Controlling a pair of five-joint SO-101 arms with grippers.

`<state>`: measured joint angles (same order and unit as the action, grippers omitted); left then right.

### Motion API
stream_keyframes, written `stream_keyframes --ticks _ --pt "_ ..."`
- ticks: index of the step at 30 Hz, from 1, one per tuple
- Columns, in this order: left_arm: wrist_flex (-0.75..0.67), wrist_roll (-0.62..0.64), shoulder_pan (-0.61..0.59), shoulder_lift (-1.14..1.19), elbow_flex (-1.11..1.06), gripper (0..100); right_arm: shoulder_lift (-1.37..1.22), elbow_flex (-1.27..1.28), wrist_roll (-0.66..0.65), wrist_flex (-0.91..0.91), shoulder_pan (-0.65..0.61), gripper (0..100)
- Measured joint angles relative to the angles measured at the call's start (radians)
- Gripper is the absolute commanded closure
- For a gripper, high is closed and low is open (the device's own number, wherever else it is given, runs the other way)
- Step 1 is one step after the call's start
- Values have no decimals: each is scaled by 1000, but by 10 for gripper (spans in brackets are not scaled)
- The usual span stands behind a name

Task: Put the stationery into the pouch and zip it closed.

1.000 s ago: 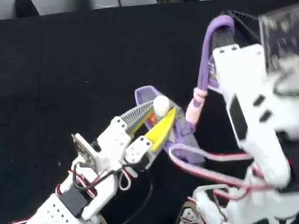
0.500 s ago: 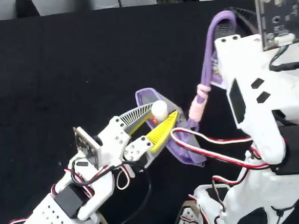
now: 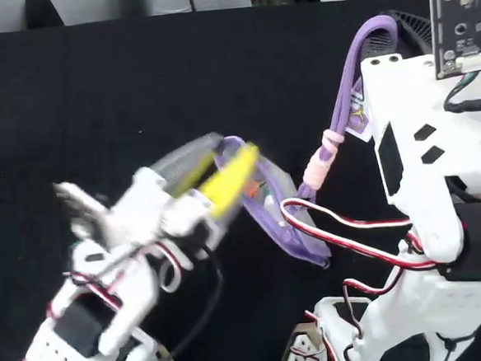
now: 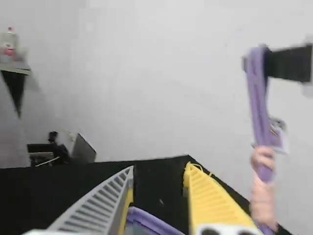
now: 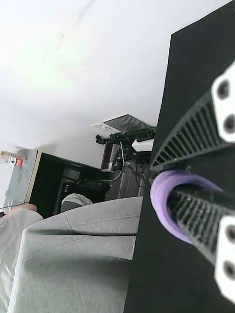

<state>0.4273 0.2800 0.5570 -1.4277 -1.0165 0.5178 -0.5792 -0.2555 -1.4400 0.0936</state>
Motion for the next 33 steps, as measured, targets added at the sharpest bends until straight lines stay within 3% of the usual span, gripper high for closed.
stream_keyframes --ticks 9,12,15,18,23,33 --pt "0 474 -661 3 32 830 0 0 2 9 0 988" --pt "-34 551 -853 2 2 830 0 0 3 15 0 988" --pt "-115 566 -921 2 -60 830 -14 0 48 34 0 988" --pt "-187 566 -911 2 -129 828 -58 0 107 71 0 988" --pt "-221 537 -776 3 -186 827 -150 0 135 180 0 988" --pt "-75 201 -255 2 -187 827 -192 0 138 232 -25 988"
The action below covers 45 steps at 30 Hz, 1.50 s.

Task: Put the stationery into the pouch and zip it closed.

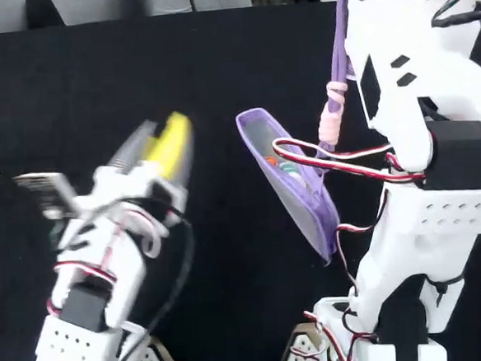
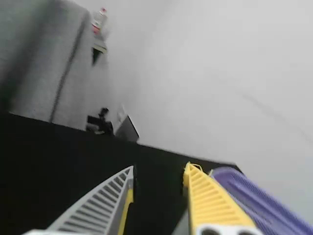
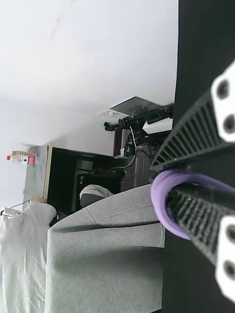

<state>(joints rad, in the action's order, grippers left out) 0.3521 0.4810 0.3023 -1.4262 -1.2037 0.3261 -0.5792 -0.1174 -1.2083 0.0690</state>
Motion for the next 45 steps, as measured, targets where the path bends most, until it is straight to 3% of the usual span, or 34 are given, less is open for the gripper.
stream_keyframes --ticks 7,13,17,21,32,40,45 --pt "141 -189 321 -14 0 830 0 2 0 37 0 988" --pt "325 -199 485 -206 29 830 -11 23 0 81 0 988" --pt "365 -207 575 -377 29 828 -40 94 0 149 -2 988" --pt "316 -212 601 -356 -14 830 -46 103 0 164 0 988" --pt "21 -216 612 -146 -121 830 -46 103 49 167 0 988" --pt "-3 -216 726 -32 -120 831 -46 104 103 170 -48 988" --pt "-5 -216 729 34 -89 831 -46 104 103 169 -58 988"
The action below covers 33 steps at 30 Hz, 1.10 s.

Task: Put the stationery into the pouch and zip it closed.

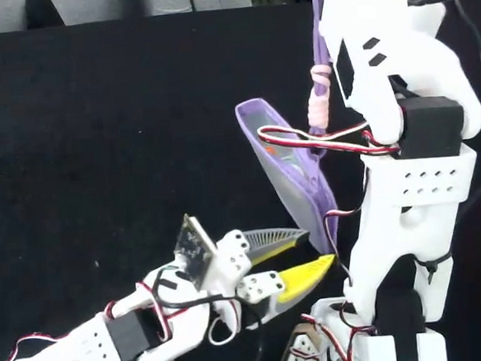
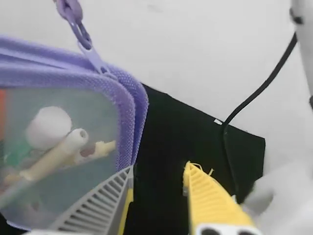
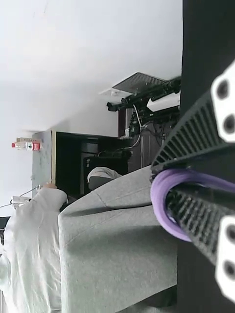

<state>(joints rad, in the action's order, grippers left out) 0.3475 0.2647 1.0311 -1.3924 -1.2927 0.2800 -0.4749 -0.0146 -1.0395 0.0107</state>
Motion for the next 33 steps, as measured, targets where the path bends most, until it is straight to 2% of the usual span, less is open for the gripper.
stream_keyframes --ticks 3,13,19,26,33 --pt "-32 0 -44 58 2 831 0 0 0 0 -21 988" --pt "-106 2 -310 152 2 831 140 26 0 -37 -74 988" --pt "-106 -5 -387 152 2 831 164 41 0 -38 -74 988" --pt "-107 -172 -400 152 -6 831 163 41 0 -6 44 988" --pt "-107 -190 -476 152 -6 831 137 41 2 25 132 988"
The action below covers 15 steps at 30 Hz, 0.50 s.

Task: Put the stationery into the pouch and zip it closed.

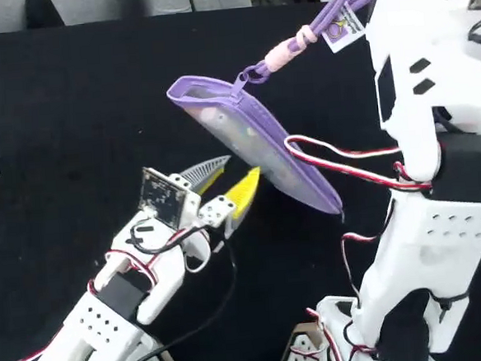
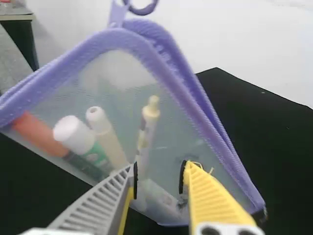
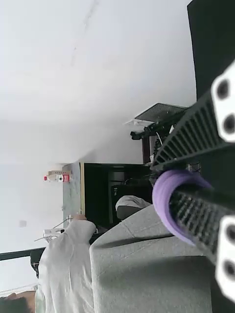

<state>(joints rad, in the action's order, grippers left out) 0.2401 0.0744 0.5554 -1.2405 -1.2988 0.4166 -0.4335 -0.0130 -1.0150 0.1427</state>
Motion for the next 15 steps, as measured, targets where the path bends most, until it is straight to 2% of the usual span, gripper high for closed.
stream_keyframes --ticks 3,7,9,15 --pt "0 6 -57 0 14 830 0 0 0 0 0 988" --pt "0 150 -64 0 81 830 0 0 -2 0 -43 988" --pt "0 210 -32 0 130 830 0 0 -2 0 -54 988" --pt "92 204 167 9 245 830 0 0 -2 0 -55 988"
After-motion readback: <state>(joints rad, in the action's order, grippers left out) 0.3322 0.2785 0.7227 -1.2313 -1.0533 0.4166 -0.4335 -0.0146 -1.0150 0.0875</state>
